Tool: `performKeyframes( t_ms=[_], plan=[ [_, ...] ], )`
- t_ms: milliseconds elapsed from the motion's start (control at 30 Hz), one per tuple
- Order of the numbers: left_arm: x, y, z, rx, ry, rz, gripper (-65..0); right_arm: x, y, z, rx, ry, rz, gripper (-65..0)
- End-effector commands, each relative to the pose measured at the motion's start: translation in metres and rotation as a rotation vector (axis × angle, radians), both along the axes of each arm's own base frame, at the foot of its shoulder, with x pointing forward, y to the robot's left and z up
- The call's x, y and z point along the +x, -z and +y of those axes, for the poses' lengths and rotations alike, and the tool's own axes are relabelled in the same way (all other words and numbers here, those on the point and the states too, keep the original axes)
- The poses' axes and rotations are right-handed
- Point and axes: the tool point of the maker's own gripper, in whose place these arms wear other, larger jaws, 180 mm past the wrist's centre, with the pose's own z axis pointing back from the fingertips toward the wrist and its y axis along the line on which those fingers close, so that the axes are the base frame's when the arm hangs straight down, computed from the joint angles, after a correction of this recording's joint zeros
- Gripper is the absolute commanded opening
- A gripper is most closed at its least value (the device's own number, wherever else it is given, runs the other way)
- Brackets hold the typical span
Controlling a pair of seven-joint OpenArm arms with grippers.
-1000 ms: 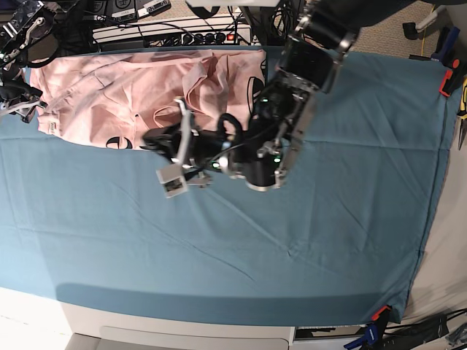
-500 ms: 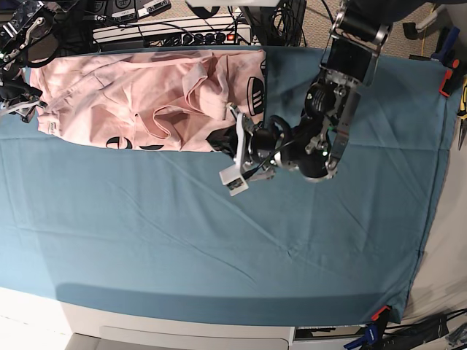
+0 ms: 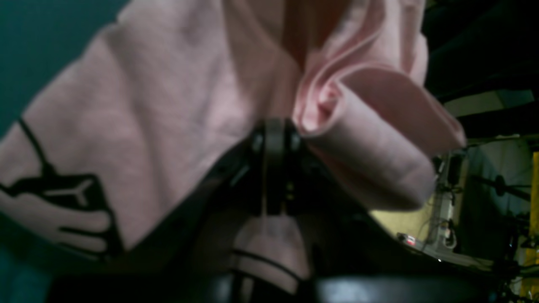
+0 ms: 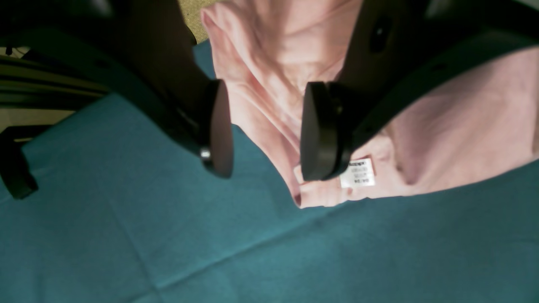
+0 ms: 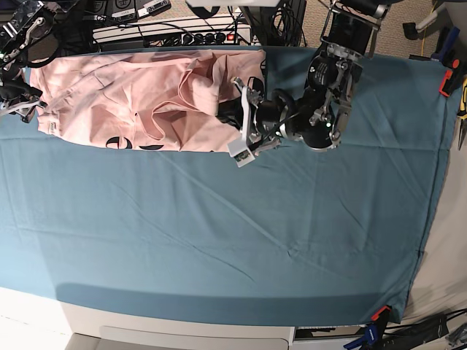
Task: Fold the T-shirt properly
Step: 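Lower the folded hem onto the shirt and flatten with the left gripper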
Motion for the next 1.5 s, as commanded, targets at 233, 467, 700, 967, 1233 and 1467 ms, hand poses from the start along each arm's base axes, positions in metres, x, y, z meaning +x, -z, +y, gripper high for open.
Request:
performKeyframes(
  t_ms=[233, 467, 700, 967, 1233, 1467],
  plan=[
    [-0.021, -0.027, -0.051, -0.166, 0.009, 0.033, -65.0, 0.007, -0.018, -0.008, -0.042, -0.007, -0.045, -38.6],
    [-0.063, -0.042, -0.096, -0.233, 0.165, 0.031, -65.0, 0.007, -0.018, -0.007, -0.042, -0.008, -0.046, -38.6],
    [-0.069, -0.071, -0.114, -0.351, 0.239, -0.03, -65.0, 0.007, -0.018, -0.007, -0.042, -0.008, -0.046, -38.6],
    [-0.056, -0.062, -0.109, -0.256, 0.274, -0.116, -65.0, 0.007, -0.018, -0.007, -0.043, -0.008, -0.047, -38.6],
    [-0.023, -0.037, -0.097, -0.107, 0.131, -0.212, -65.0, 0.01, -0.019, -0.005, -0.027, -0.014, -0.064, -38.6],
    [-0.013, -0.025, -0.102, -0.13, 0.066, -0.202, -65.0, 0.01, -0.019, -0.005, -0.026, -0.015, -0.066, -38.6]
  ],
)
